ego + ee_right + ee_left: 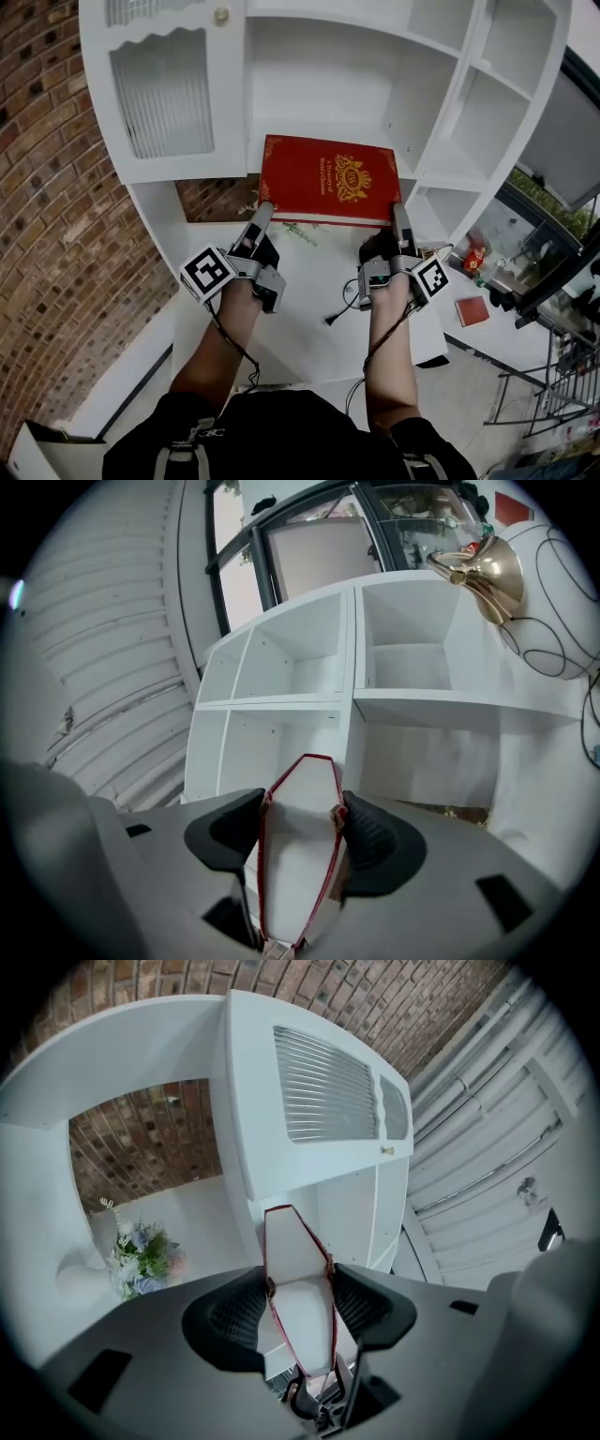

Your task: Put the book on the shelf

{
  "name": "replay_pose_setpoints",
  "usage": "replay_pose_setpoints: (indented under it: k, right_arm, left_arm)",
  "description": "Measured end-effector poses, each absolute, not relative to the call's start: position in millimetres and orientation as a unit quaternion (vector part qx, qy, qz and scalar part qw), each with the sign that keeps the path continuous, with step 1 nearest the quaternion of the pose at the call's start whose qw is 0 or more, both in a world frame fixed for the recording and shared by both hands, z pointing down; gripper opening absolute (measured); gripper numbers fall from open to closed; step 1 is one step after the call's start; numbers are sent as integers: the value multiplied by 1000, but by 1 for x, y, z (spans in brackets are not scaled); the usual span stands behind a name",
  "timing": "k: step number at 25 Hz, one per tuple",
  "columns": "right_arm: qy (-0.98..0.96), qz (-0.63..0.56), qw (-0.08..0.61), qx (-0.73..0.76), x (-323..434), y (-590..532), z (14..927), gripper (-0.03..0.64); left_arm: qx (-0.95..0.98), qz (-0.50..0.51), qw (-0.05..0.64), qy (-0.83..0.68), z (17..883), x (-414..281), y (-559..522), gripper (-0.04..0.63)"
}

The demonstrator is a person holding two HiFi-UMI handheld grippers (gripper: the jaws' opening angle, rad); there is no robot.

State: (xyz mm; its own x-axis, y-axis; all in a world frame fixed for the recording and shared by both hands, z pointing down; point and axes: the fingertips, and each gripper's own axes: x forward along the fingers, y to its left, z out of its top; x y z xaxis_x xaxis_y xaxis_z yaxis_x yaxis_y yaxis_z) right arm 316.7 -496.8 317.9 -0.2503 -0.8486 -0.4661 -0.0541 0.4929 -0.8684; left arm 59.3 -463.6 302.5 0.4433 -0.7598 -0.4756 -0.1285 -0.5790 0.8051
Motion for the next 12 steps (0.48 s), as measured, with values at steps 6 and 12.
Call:
replay_pose_setpoints:
  k: [6, 12]
  right_arm:
    - [693, -375, 513, -341, 316, -521, 313, 278]
    - [698, -347, 503, -373, 320, -542, 303, 279]
  left_arm:
    - [772, -419, 334, -341, 307, 52, -489, 241]
    - [793, -381, 267, -393, 296, 52, -509, 244]
